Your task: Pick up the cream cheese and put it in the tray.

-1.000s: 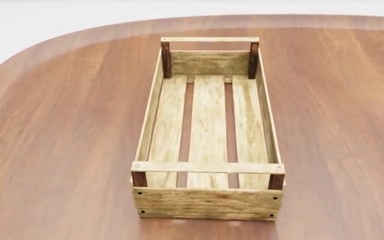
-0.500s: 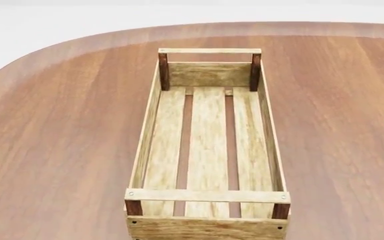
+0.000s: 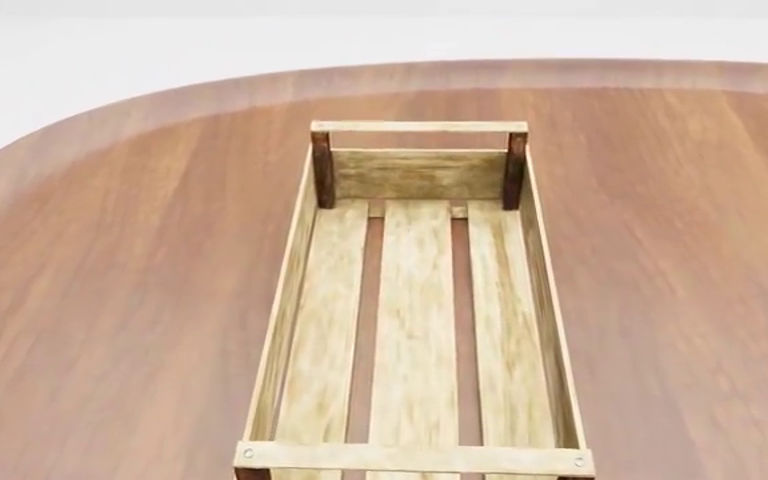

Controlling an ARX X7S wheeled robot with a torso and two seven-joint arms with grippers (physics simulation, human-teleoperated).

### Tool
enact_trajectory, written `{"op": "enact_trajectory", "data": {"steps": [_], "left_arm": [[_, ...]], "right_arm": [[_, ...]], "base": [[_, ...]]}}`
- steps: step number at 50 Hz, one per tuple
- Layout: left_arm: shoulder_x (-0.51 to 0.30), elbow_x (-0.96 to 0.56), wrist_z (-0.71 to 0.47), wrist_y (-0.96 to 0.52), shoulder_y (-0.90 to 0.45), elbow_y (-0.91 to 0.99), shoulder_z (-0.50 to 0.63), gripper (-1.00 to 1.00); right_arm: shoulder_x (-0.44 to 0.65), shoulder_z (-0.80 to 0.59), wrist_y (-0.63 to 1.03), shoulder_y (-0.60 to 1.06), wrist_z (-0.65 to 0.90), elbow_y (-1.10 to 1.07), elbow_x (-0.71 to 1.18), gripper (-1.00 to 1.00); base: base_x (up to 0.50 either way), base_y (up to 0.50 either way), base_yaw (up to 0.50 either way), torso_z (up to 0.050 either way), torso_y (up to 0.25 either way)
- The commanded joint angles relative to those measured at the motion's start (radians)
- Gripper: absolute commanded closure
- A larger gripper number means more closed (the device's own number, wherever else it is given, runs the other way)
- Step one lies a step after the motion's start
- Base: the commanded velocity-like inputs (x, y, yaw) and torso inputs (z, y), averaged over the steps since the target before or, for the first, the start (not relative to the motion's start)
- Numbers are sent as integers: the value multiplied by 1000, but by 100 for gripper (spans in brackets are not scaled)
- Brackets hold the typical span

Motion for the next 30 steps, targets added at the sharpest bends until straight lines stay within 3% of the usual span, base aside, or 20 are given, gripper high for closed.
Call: {"op": "enact_trajectory", "data": {"steps": [1,30], "left_arm": [[-5,3,-9,-2,-2,-1,5,-100],[-18,8,-31,-6,-2,4,14,-100]], "right_arm": [[4,-4,1,3,6,4,1,-100],[13,-13,15,6,18,-4,1,-100]], "base": [[195,0,0,0,0],[200,0,0,0,0]]}}
